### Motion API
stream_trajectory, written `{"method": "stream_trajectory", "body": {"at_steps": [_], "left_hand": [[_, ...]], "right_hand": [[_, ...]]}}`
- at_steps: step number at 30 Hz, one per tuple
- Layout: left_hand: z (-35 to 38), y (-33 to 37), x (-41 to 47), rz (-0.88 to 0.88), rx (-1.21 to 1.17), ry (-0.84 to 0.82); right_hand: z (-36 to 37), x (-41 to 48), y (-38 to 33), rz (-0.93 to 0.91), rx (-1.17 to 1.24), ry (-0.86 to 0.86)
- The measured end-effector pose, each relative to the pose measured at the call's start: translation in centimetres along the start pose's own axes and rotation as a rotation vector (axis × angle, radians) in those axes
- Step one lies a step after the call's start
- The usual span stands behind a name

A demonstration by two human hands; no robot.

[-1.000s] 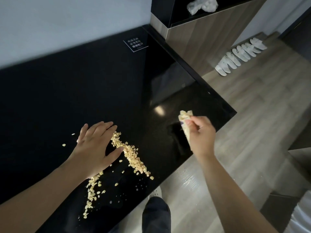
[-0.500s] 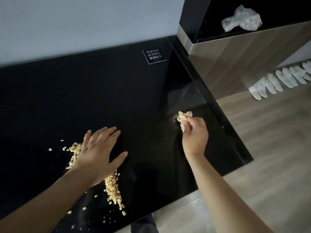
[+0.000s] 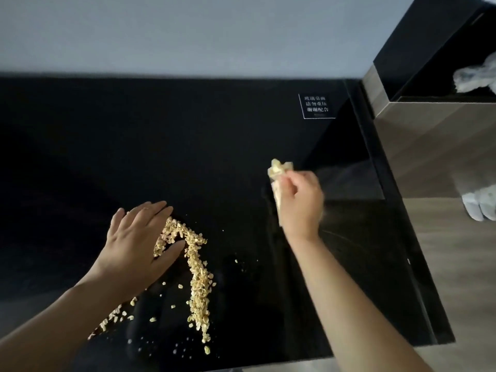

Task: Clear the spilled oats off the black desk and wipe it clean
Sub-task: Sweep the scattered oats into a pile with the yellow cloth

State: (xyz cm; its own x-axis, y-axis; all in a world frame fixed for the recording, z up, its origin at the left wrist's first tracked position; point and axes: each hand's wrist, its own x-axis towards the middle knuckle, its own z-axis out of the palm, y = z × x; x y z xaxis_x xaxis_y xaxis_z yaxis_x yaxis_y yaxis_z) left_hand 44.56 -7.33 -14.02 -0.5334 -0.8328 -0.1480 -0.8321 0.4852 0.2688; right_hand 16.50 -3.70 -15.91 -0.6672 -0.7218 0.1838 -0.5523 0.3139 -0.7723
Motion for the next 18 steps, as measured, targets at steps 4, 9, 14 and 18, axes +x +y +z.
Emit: {"method": "stream_trajectory", "body": {"at_steps": [4, 9, 14, 18], "left_hand": [[0.1, -1.3, -0.5, -0.070, -0.012, 0.020], [0.2, -2.4, -0.9, -0.133, -0.023, 0.043], [-0.2, -4.6, -1.3, -0.187, -0.029, 0.060], [-0.1, -6.4, -3.3, -0.224, -0.016, 0.048]], "right_hand": [[1.0, 8.4, 1.7, 0.068, -0.156, 0.018], [5.7, 7.1, 0.7, -0.032, -0.160, -0.055], [8.7, -2.1, -2.6, -0.219, -0.045, -0.199], [10.0, -8.6, -5.1, -0.301, 0.050, -0.418]]}}
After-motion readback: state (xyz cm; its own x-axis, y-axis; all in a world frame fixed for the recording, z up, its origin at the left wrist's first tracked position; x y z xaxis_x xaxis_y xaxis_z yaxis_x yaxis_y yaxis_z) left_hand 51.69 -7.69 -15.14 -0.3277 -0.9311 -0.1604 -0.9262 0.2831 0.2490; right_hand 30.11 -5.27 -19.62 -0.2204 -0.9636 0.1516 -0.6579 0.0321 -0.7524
